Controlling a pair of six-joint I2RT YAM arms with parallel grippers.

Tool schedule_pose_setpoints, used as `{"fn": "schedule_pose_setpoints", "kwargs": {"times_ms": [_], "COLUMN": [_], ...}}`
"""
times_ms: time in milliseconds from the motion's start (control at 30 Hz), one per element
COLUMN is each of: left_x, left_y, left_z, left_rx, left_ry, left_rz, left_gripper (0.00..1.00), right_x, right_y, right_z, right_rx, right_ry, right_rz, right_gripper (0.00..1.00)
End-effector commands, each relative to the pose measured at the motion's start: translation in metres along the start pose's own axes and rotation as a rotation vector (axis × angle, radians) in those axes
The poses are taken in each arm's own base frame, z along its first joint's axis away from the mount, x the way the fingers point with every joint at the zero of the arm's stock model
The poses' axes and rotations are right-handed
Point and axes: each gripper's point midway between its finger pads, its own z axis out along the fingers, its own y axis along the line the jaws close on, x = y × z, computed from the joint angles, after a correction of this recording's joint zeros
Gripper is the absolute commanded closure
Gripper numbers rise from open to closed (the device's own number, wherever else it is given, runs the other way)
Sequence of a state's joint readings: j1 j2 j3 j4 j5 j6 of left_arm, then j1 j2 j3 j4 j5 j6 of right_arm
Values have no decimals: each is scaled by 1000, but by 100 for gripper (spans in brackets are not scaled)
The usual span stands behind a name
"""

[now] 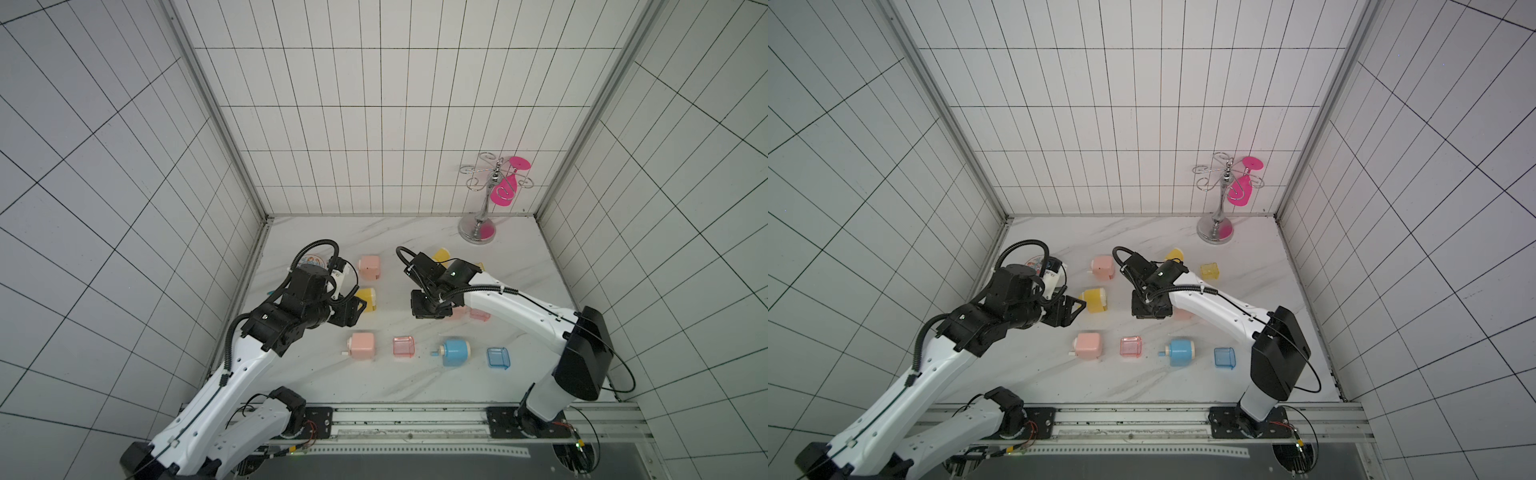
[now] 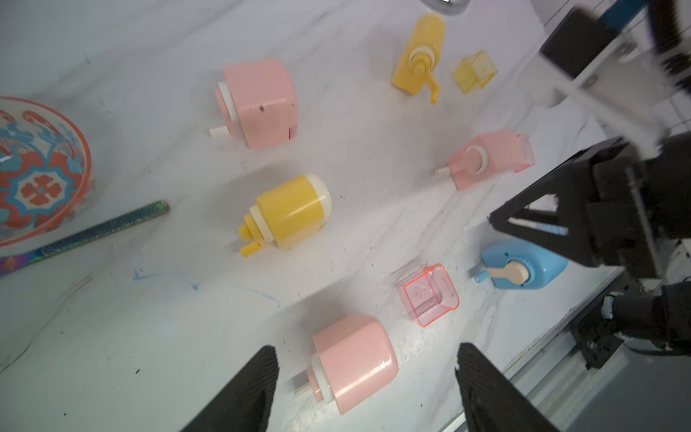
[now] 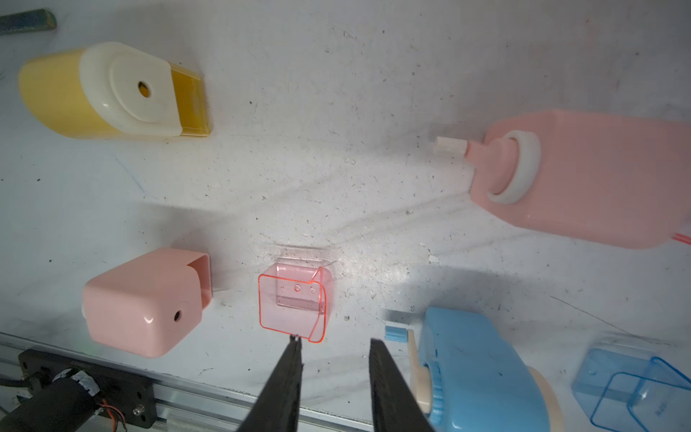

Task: Put the tray back into the pencil sharpener
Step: Close the container of the pencil sharpener.

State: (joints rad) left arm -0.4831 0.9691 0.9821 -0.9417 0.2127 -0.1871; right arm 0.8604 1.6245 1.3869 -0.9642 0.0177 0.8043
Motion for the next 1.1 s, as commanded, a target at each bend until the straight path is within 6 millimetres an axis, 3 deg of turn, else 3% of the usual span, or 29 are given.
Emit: {"fn": "schedule_pose_setpoints", "kwargs": {"times_ms": [0, 67, 133, 233, 333, 400, 467, 533, 633, 833, 1067], "left_x": [10, -3, -26, -63, -77, -61, -35, -11, 27, 85, 115], "left_y": [1, -12, -35, -48, -51, -45, -24, 1, 18, 6, -2], "left_z": [-16, -24, -38, -59, -55, -38, -19, -7, 2, 11, 19], "left_rx": [-42, 22, 81, 10, -49, -73, -120, -186, -153, 51, 153], "left_ry": [86, 31, -82, -235, -232, -143, -22, 86, 204, 213, 218], "left_rz": [89, 115, 271, 474, 751, 994, 1178, 1261, 1293, 1297, 1301], "left_gripper": [20, 20, 24, 18, 18, 15, 14, 13, 13, 14, 13], "right_x": [13, 13, 11, 8, 6, 5, 4, 4, 3, 7, 11], "right_y": [-26, -28, -26, -24, -22, -20, -18, -17, -16, -13, -18], "right_z": [0, -2, -3, -4, -1, 1, 2, 4, 5, 13, 20], "right_rx": [93, 94, 90, 83, 71, 59, 48, 39, 21, -5, 4], "right_ry": [10, 1, -6, -10, -2, 3, 5, 10, 13, 31, 40], "right_rz": [13, 9, 2, -12, -12, -13, -16, -13, -6, 10, 24], "right_gripper": [67, 67, 67, 67, 67, 67, 67, 67, 67, 67, 67]}}
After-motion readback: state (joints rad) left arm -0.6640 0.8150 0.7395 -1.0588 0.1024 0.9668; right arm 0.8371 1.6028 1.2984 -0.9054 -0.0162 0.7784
